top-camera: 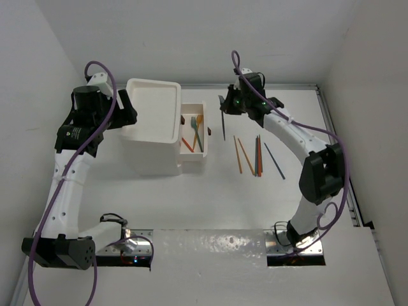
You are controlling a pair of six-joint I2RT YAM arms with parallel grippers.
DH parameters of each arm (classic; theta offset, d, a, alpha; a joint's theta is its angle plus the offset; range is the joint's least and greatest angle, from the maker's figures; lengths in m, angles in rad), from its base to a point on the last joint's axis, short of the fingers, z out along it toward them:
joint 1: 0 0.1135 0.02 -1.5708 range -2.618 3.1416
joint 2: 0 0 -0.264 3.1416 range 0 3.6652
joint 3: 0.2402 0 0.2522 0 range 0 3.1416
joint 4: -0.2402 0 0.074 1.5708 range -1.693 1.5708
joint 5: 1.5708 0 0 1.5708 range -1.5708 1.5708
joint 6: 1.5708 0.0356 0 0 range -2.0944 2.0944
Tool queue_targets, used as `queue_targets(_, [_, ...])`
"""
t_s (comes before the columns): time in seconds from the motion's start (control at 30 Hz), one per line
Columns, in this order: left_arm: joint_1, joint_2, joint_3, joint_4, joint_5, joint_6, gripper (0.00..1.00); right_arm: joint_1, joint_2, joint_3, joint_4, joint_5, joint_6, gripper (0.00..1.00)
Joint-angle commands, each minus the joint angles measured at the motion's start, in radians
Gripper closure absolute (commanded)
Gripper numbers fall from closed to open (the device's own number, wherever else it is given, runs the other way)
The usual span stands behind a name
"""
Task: Sort the eating utensils into containers
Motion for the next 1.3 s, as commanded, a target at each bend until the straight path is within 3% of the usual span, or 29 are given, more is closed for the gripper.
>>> queue_targets(0.0, [-0.014, -0.021, 0.003, 0.039, -0.021, 0.007, 0.28, 0.069, -0.023, 0.084, 0.018, -0.094, 0.139, 1.00])
queue_targets(0.27, [-0.014, 0.006, 0.013, 0.041, -0.067, 0.023, 0.28, 0.146, 0.118, 0.158, 0.176, -0.119, 0.323, 1.00])
queue_targets(0.4, [-0.014, 0.045, 0.030, 0.039, -0.085, 0.030, 0.28, 0.152, 0.172, 0.179, 0.170, -0.110, 0.351, 0.85])
queue_targets(0.43, [-0.014, 0.052, 0.038, 0.045, -0.087, 0.033, 0.28, 0.152, 0.172, 0.175, 0.170, -0.104, 0.347, 0.73])
queue_targets(0.53, [-0.014, 0.083, 0.047, 0.062, -0.104, 0.046, 0.28, 0.151, 0.141, 0.147, 0.161, -0.090, 0.301, 0.58])
queue_targets(0.67, [-0.013, 0.157, 0.093, 0.071, -0.125, 0.070, 0.30, 0.120, 0.072, 0.127, 0.120, -0.081, 0.183, 0.54])
queue_targets(0.83, [-0.011, 0.235, 0.156, 0.093, -0.120, 0.098, 0.36, 0.034, -0.017, -0.001, 0.145, -0.111, 0.175, 0.59])
queue_targets(1.0, [-0.011, 0.299, 0.165, 0.100, -0.096, 0.118, 0.51, -0.023, -0.044, -0.118, 0.133, -0.107, 0.136, 0.85])
queue_targets(1.13, [-0.011, 0.318, 0.146, 0.117, -0.078, 0.124, 0.65, -0.023, -0.012, -0.150, 0.133, -0.131, 0.119, 0.88])
queue_targets(1.27, [-0.011, 0.333, 0.126, 0.133, -0.076, 0.139, 0.70, -0.023, 0.047, -0.170, 0.188, -0.165, 0.133, 0.88])
